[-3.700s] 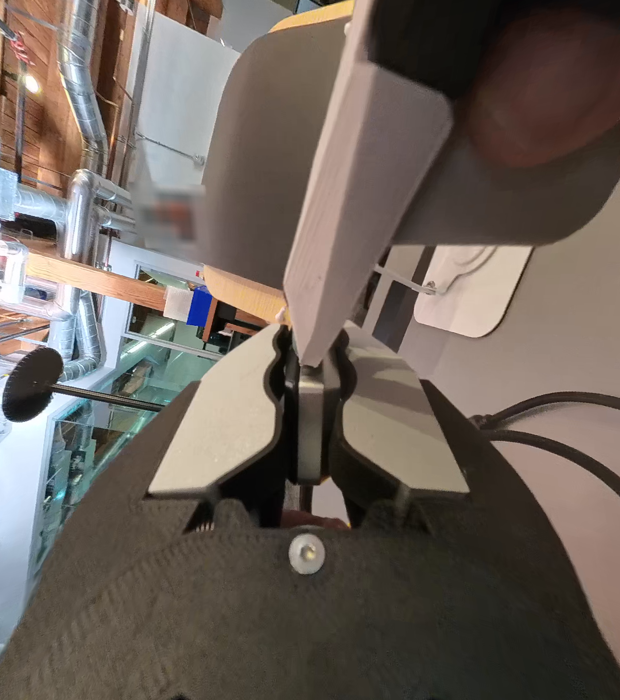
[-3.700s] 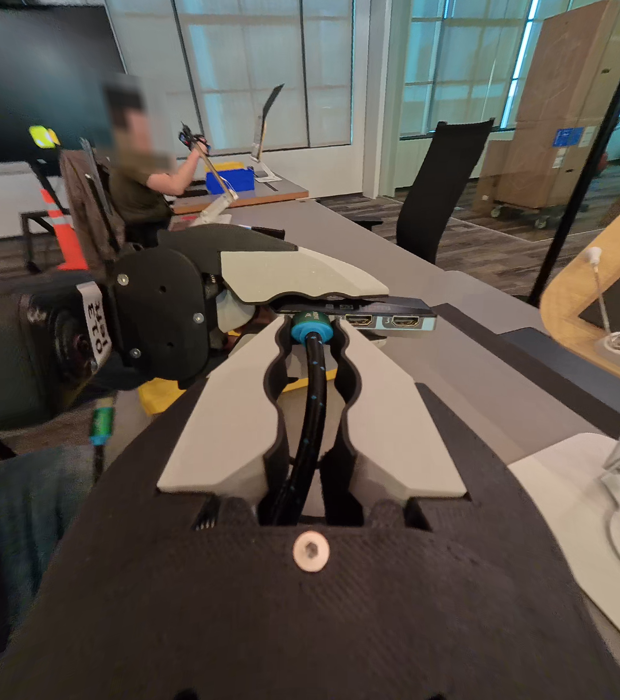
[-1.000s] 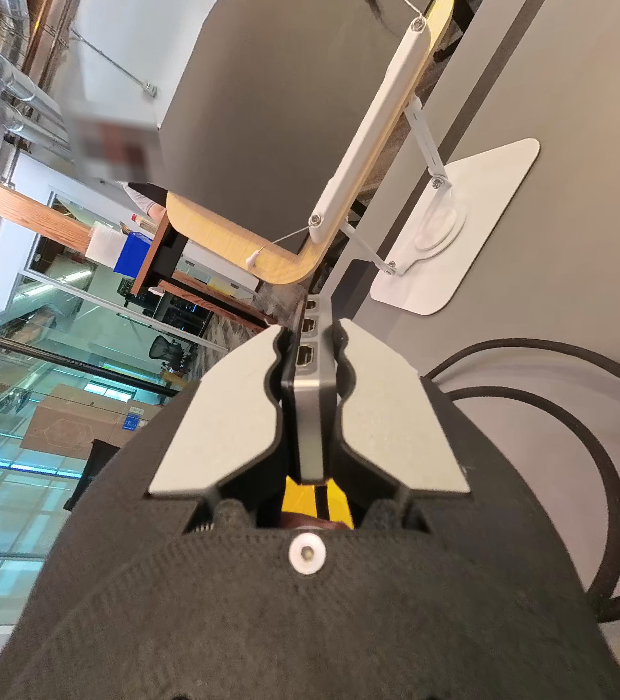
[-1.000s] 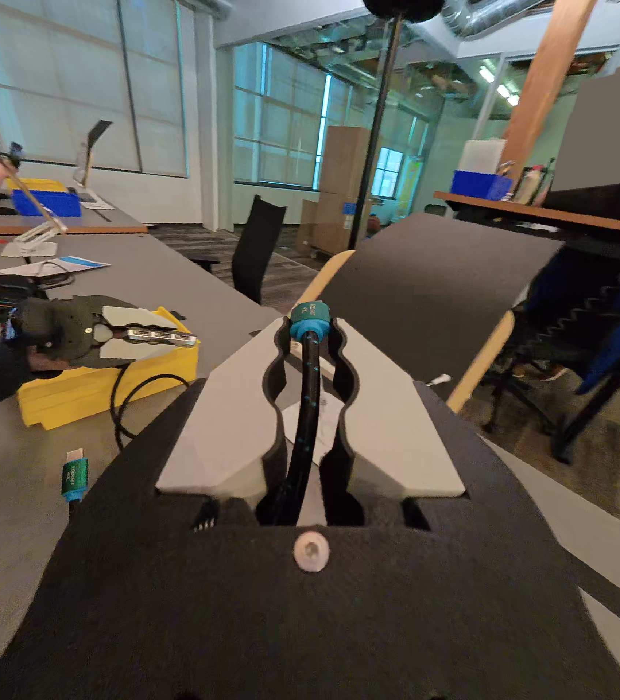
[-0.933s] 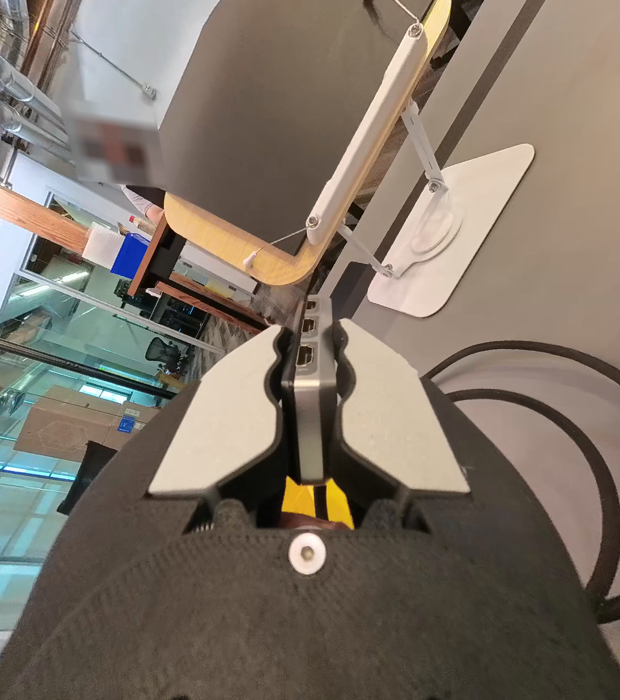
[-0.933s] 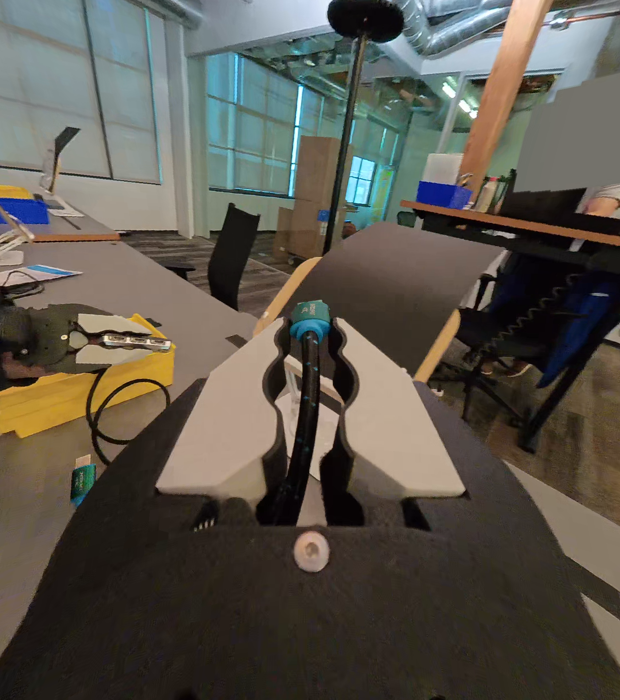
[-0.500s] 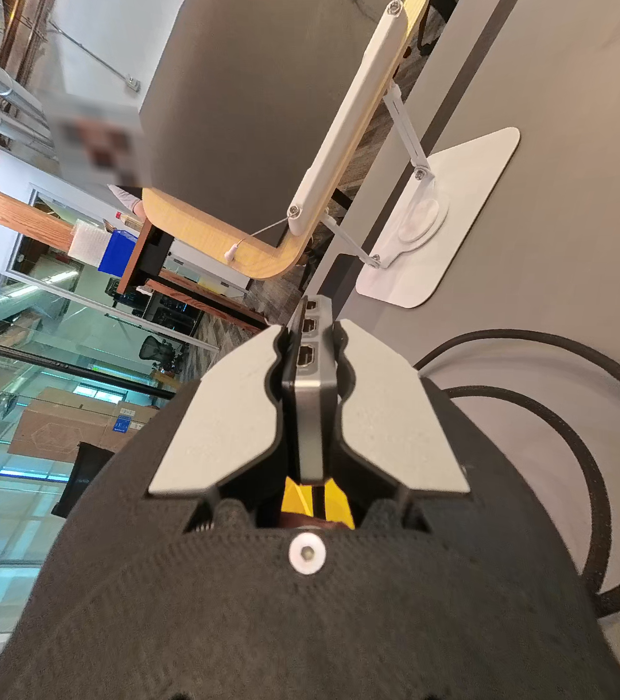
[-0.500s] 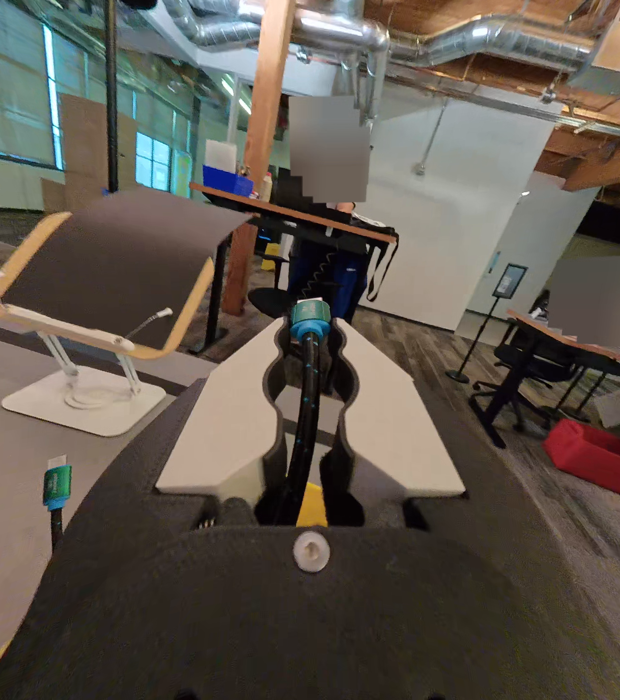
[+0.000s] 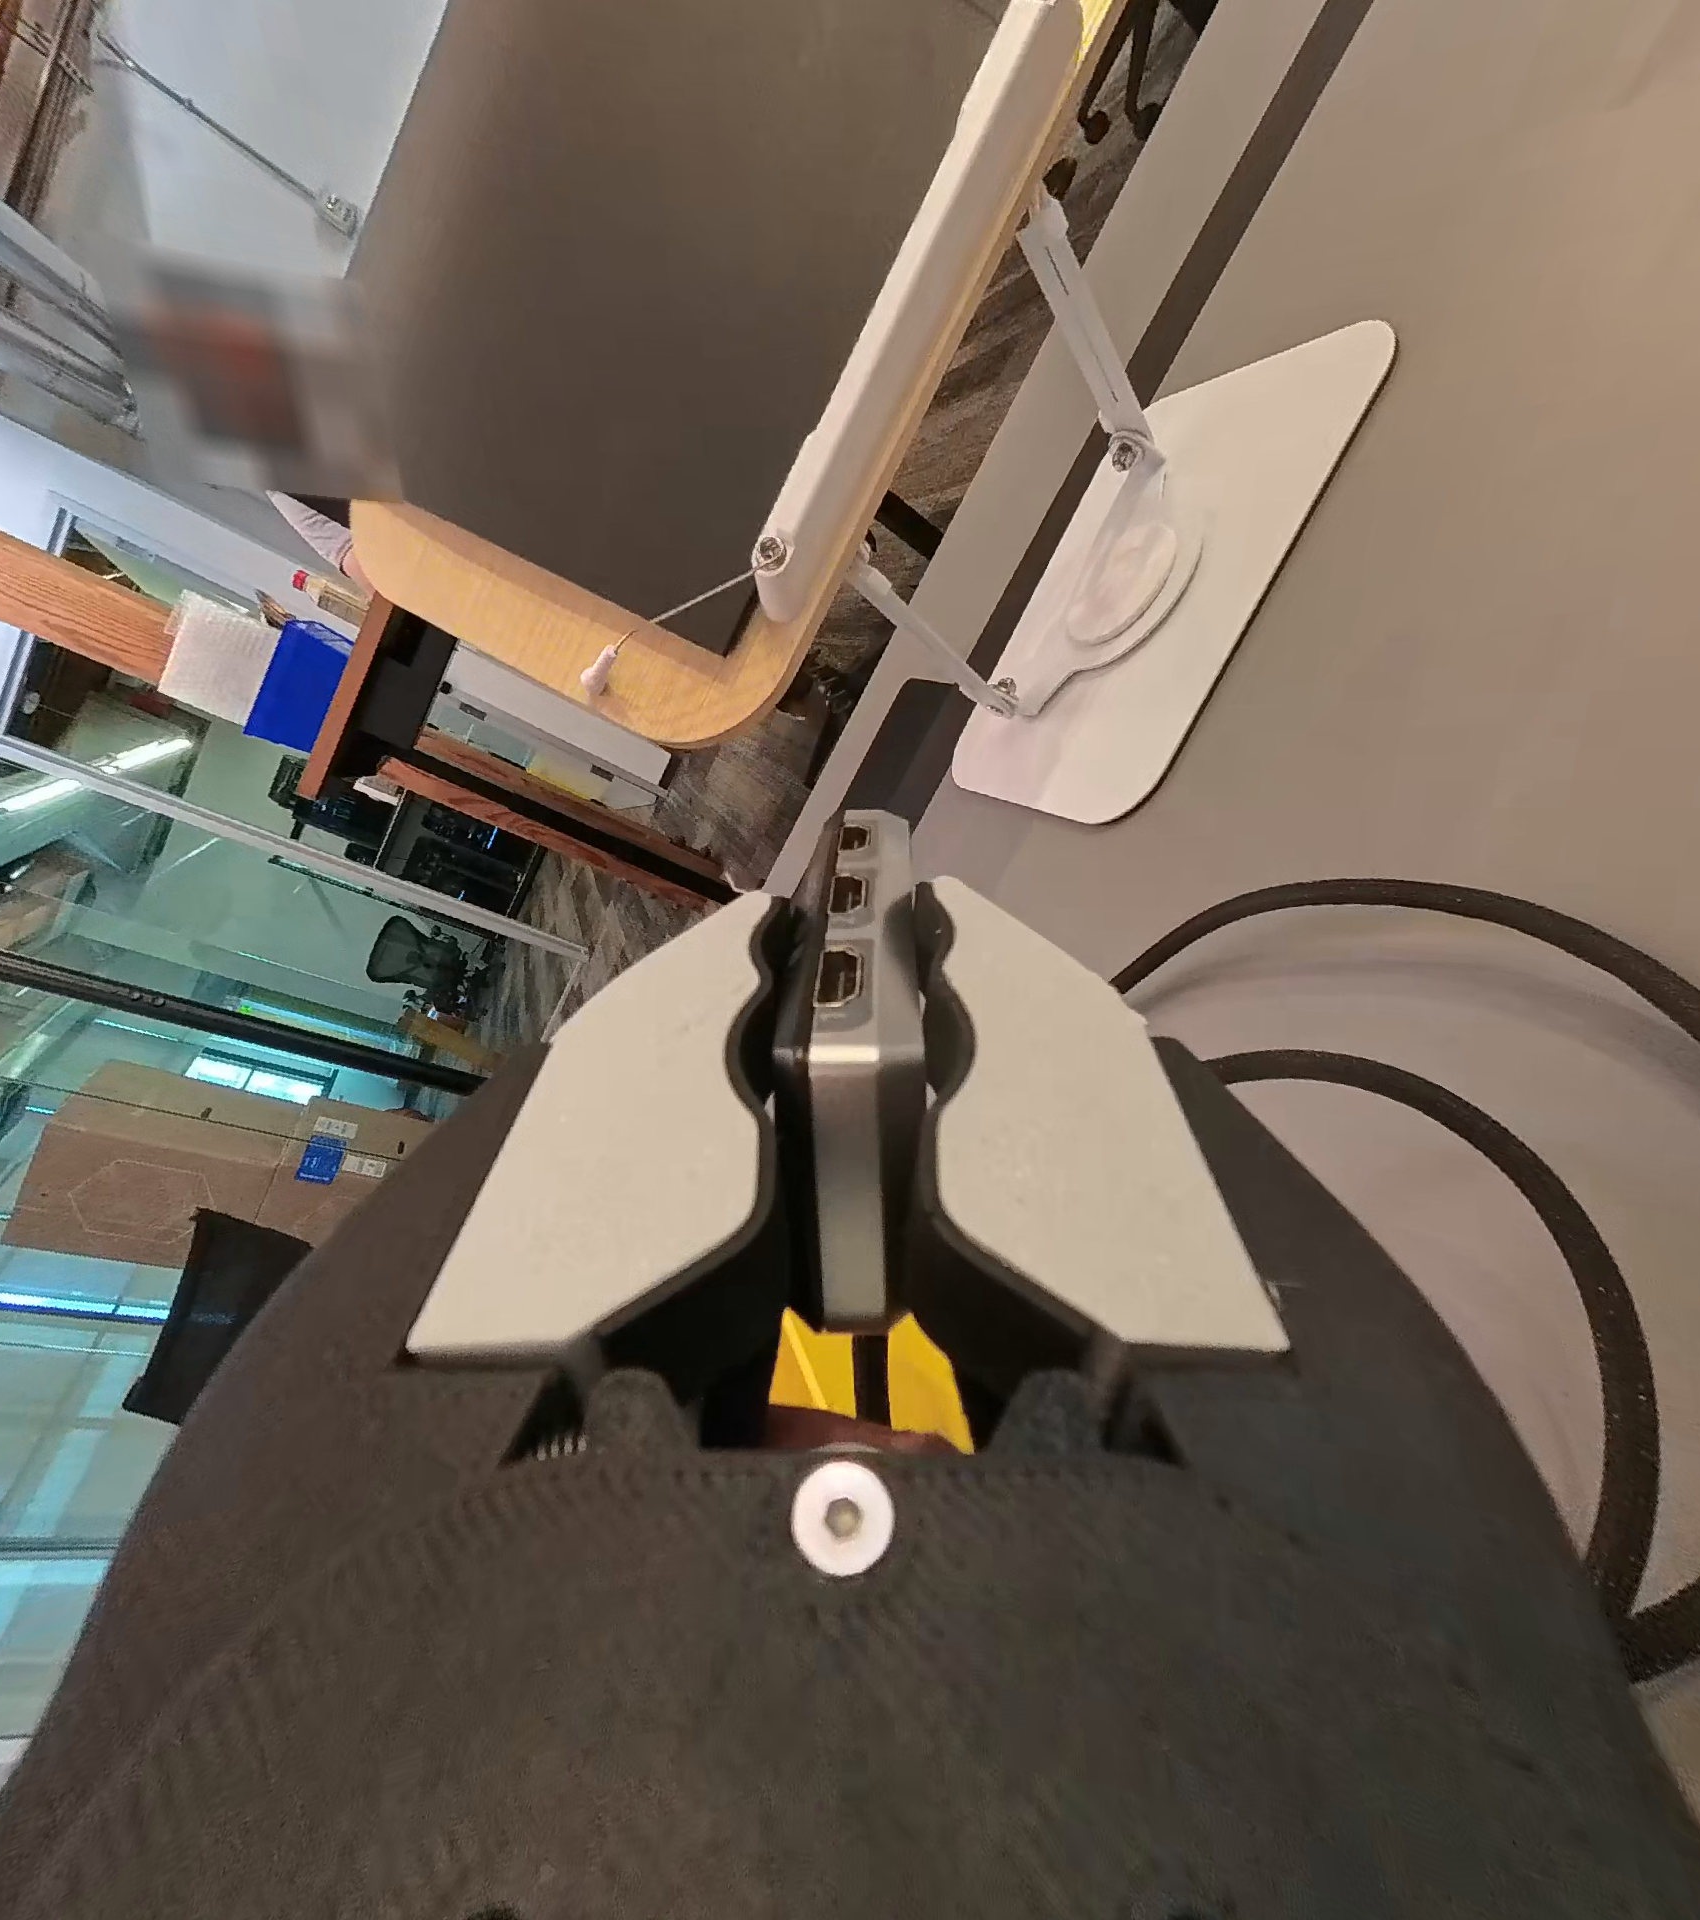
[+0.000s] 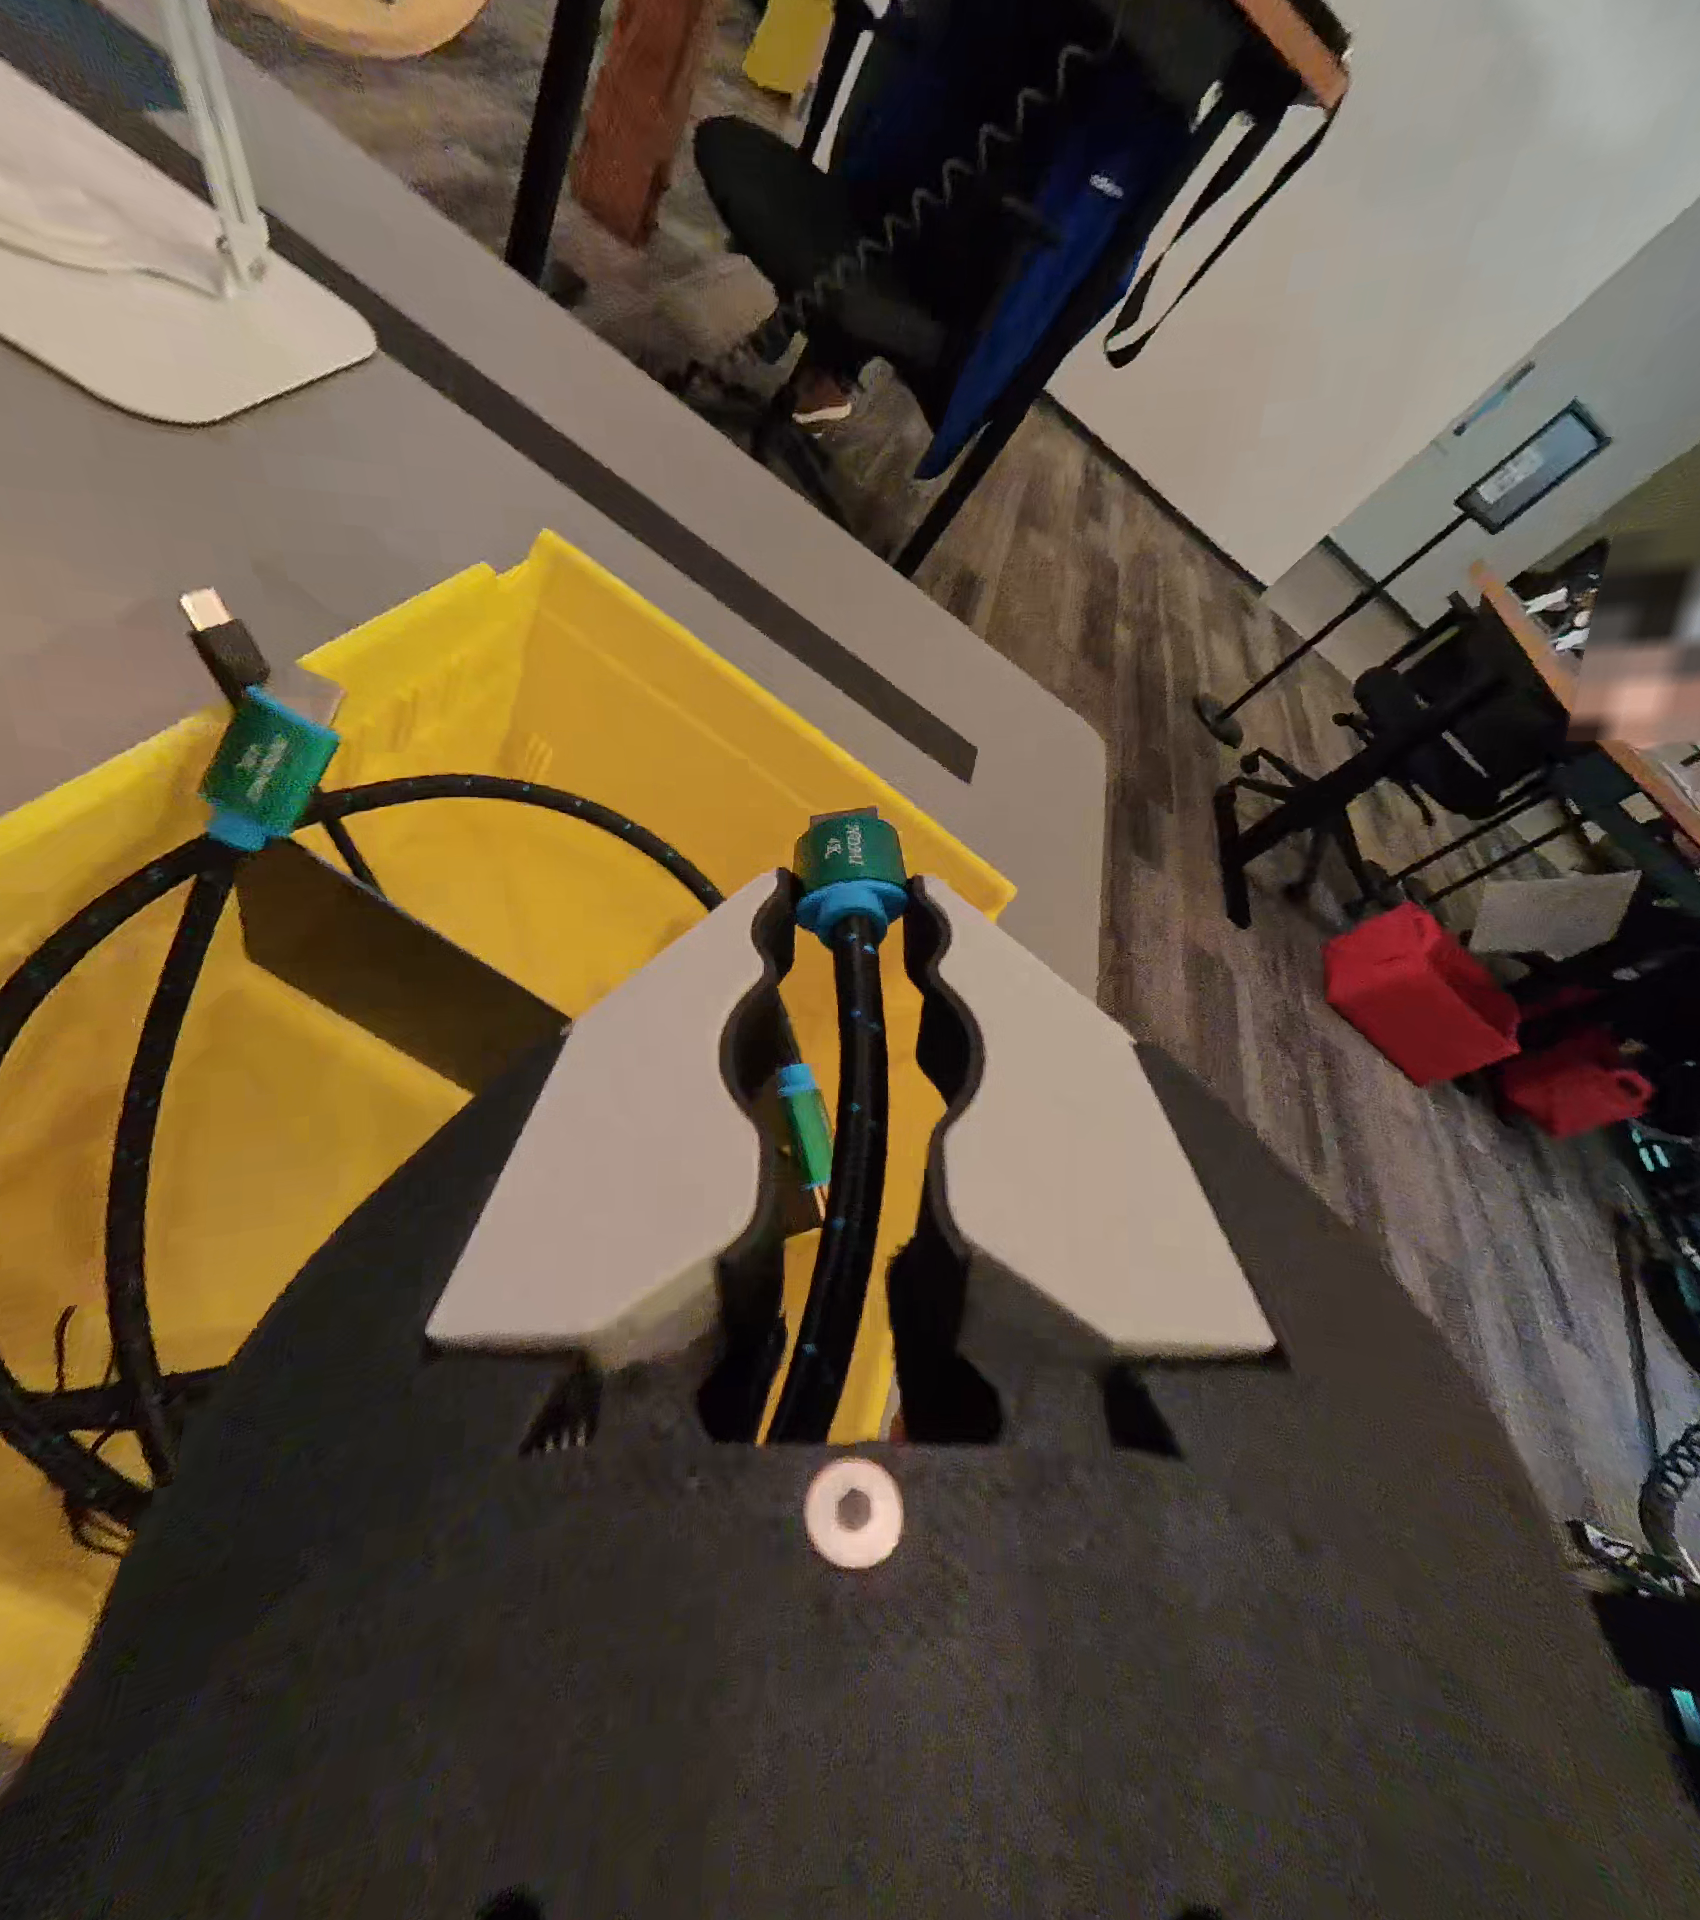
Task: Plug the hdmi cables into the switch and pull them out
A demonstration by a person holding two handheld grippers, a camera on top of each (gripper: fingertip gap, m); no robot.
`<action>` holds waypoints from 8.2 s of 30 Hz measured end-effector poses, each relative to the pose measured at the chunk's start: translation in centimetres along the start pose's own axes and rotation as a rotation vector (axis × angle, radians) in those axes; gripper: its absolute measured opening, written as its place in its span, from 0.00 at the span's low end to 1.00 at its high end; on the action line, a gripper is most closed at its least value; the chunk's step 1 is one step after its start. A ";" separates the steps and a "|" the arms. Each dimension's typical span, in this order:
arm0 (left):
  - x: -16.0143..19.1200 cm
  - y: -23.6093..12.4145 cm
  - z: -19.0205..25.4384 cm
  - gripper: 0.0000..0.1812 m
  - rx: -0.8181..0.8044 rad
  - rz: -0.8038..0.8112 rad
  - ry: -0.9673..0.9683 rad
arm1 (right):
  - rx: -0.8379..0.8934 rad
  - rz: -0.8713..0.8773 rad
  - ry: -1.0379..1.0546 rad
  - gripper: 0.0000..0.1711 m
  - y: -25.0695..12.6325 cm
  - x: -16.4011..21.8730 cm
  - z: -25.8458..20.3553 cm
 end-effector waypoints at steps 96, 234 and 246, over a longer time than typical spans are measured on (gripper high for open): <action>-11.8 -7.8 -3.1 0.13 0.032 0.445 -0.082 | -0.366 0.288 -0.648 0.10 6.0 -34.0 -11.6; 5.3 -12.4 -6.4 0.31 -0.154 -0.148 -0.298 | -0.482 -0.801 0.232 0.27 -1.3 8.5 5.6; 19.4 -25.0 -7.9 0.46 -0.278 -0.638 -0.541 | -0.584 -0.712 0.380 0.14 -3.6 14.1 -0.5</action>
Point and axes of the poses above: each gripper's, where its closed fingertips meet, y out along the fingers, x out of its underside, z = x × y across the jaws, the point moved 3 cm from there along -y, back along the fingers, and after that the axes turned 11 degrees about z, right-handed, at the moved point
